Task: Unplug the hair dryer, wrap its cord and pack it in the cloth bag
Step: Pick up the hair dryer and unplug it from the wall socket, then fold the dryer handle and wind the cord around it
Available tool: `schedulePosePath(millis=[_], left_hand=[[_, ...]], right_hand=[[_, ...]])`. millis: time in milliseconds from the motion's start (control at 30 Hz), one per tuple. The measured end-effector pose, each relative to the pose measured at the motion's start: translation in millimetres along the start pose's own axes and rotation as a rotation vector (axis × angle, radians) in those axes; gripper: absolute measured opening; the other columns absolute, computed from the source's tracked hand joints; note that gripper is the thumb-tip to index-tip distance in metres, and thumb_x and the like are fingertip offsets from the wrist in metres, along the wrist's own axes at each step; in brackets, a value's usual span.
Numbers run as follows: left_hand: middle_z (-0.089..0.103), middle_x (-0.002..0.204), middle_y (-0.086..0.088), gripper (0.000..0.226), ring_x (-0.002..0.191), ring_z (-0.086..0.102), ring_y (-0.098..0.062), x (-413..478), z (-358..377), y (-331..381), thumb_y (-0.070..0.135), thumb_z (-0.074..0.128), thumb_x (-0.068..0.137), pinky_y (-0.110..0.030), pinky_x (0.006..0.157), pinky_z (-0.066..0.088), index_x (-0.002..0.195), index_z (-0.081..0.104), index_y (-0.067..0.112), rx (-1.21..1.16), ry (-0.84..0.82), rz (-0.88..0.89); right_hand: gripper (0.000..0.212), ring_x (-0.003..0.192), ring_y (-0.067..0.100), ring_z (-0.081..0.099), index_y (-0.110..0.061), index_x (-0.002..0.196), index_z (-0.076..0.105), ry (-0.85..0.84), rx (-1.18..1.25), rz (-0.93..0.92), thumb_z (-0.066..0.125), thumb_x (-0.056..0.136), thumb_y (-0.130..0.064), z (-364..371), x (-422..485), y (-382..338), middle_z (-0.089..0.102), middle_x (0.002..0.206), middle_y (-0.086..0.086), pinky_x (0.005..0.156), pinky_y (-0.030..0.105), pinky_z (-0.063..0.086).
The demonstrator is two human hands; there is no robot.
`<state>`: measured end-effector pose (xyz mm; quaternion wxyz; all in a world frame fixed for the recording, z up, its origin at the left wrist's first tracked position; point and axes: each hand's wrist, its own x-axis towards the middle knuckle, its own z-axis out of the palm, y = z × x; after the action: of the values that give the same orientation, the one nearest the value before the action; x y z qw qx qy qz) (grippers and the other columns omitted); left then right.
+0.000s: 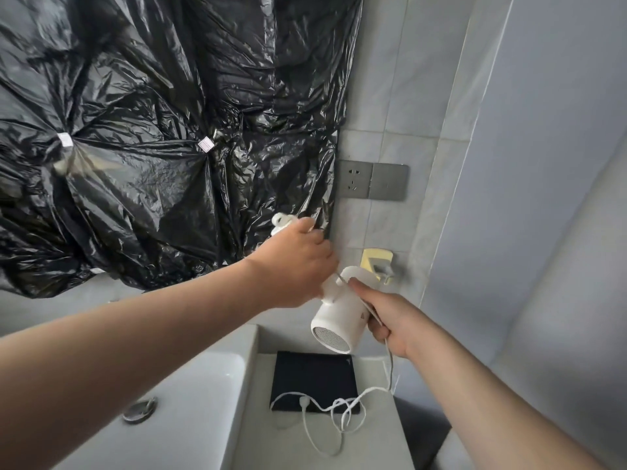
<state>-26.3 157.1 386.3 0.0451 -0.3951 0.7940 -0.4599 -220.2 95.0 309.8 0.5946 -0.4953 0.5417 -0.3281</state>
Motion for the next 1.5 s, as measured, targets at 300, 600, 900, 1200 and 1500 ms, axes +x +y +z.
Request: schedulePosePath(millis=[300,600,900,1200,1500], left_hand=[[0.060,0.099,-0.006,0.062,0.085,0.061,-0.026,4.9,6.8,64.4,0.069,0.042,0.091,-0.035,0.067,0.039,0.113,0.049,0.011,-0.118,-0.374,-0.019],[0.062,0.106,-0.007,0.037,0.088,0.063,-0.029,-10.0,3.9,111.3,0.047,0.041,0.099,-0.036,0.066,0.037,0.115,0.049,0.015,-0.208,-0.473,-0.237],[0.065,0.070,-0.005,0.046,0.053,0.062,-0.029,-63.2,51.2,159.0,0.057,0.069,0.074,-0.030,0.048,0.044,0.086,0.061,0.014,-0.341,-0.165,-0.410],[0.061,0.073,-0.007,0.047,0.047,0.056,-0.030,-121.9,104.0,242.8,0.050,0.047,0.083,-0.030,0.036,0.038,0.103,0.052,0.008,-0.350,0.142,-0.408],[0.068,0.104,-0.014,0.063,0.068,0.066,-0.035,-188.3,99.1,324.5,0.024,0.069,0.086,-0.037,0.042,0.052,0.139,0.039,0.009,-0.405,0.307,-0.250]], right_hand=[[0.071,0.058,0.017,0.046,-0.011,0.096,0.068,-0.112,-0.271,0.000,0.082,0.047,-0.060,-39.6,-1.5,25.0,0.066,0.070,0.005,0.048,0.024,0.033],[0.035,0.064,0.012,0.055,-0.012,0.108,0.065,-0.271,-0.199,-0.150,0.078,0.078,-0.028,-53.9,-15.9,56.7,0.069,0.089,0.002,0.050,0.024,0.031],[0.050,0.092,0.022,0.074,-0.040,0.113,0.059,-0.328,-0.209,-0.235,0.077,0.067,-0.047,-44.8,-20.5,99.0,0.075,0.105,0.006,0.076,0.034,0.055],[0.037,0.080,0.016,0.074,-0.021,0.104,0.072,-0.252,-0.313,-0.360,0.077,0.072,-0.040,-23.1,-7.0,189.2,0.077,0.091,-0.002,0.064,0.027,0.055],[0.035,0.085,0.018,0.075,-0.022,0.104,0.073,-0.145,-0.289,-0.573,0.081,0.072,-0.034,-24.5,-51.1,263.0,0.077,0.095,-0.001,0.081,0.041,0.058]])
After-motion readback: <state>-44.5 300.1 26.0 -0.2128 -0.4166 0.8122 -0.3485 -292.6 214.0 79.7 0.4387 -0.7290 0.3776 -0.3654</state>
